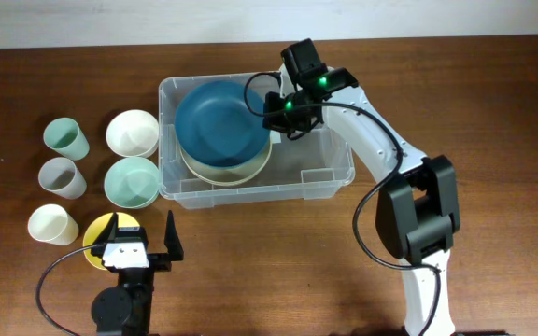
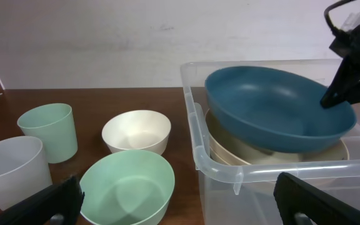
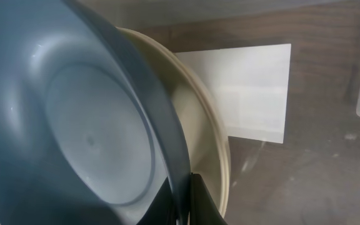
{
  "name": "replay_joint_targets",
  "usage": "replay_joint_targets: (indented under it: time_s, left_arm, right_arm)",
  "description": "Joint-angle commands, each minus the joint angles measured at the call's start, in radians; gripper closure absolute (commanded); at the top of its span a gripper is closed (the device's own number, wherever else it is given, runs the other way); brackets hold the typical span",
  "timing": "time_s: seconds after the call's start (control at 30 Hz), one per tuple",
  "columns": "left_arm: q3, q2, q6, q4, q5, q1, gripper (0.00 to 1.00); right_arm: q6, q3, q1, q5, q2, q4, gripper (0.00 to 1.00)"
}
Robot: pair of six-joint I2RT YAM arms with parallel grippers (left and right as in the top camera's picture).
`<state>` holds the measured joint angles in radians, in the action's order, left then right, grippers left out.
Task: Pack container
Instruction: 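Lower the blue plate onto the cream plates in the bin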
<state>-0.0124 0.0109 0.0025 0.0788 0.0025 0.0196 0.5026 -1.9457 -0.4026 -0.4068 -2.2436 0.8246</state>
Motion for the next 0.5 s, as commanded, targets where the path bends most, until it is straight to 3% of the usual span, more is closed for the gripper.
replay_joint_targets:
  time_s: [0.0,0.17,0.2,0.27,0.37,0.47]
  left_arm:
    - [0.003,-0.005,-0.007,0.004,0.000,-0.004,0.00]
    - [0.003,-0.005,-0.007,0.005,0.000,-0.004,0.00]
    - [0.003,-0.005,-0.007,0.005,0.000,-0.004,0.01]
    - [0.003,-0.005,-0.007,0.005,0.000,-0.004,0.01]
    - [0.003,-0.005,-0.007,0.004,0.000,-0.004,0.00]
    - [0.003,-0.005,-0.007,0.004,0.000,-0.004,0.00]
  right_arm:
    - [0.012,0.005,-0.002,0.005,-0.004,-0.008,0.96]
    - [0.011,0.005,-0.002,0.005,-0.004,-0.007,0.91]
    - [0.011,0.005,-0.002,0.005,-0.004,-0.007,0.81]
    - [0.011,0.005,-0.002,0.005,-0.004,-0.007,0.71]
    - [0.011,0.005,-0.002,0.005,-0.004,-0.003,0.62]
    - [0.011,0.005,-0.002,0.005,-0.004,-0.002,0.59]
